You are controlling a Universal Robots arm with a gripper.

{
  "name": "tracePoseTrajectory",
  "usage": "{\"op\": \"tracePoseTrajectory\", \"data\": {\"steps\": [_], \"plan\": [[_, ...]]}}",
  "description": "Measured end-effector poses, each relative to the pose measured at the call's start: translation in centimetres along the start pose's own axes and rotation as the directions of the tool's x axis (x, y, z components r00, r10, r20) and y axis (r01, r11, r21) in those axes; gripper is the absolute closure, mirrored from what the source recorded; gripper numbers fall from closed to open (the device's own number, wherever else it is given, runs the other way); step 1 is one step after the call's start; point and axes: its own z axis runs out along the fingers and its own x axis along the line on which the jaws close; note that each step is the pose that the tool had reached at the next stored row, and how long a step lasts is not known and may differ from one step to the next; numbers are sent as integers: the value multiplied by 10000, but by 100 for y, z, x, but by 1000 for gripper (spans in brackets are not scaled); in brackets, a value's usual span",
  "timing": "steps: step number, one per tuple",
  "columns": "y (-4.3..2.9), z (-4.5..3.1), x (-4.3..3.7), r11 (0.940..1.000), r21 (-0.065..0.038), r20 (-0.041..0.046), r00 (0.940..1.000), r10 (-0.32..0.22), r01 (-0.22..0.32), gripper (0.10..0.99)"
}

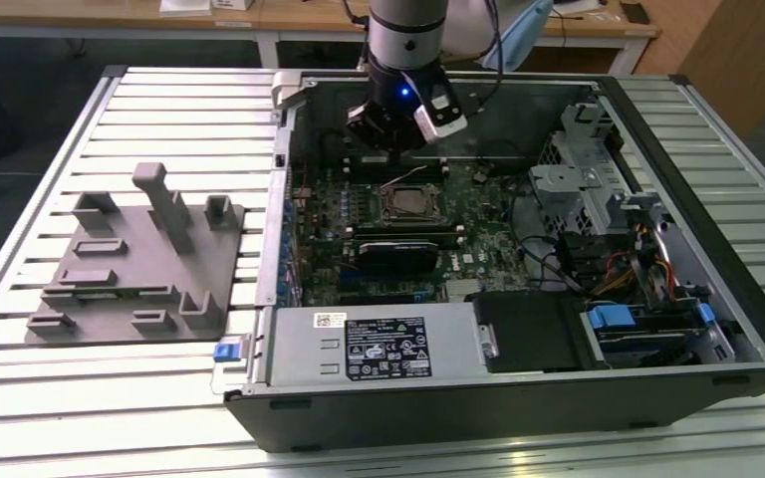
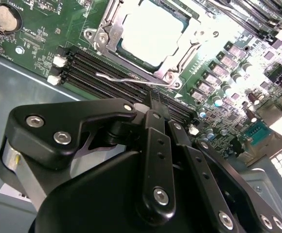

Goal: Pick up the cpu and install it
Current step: 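Install the first cpu locking lever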

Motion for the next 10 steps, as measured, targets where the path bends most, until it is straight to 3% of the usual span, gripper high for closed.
{"op": "tracePoseTrajectory", "data": {"steps": [10], "plan": [[1,47,-63,10000,-34,-5,10000,-30,30,980]]}}
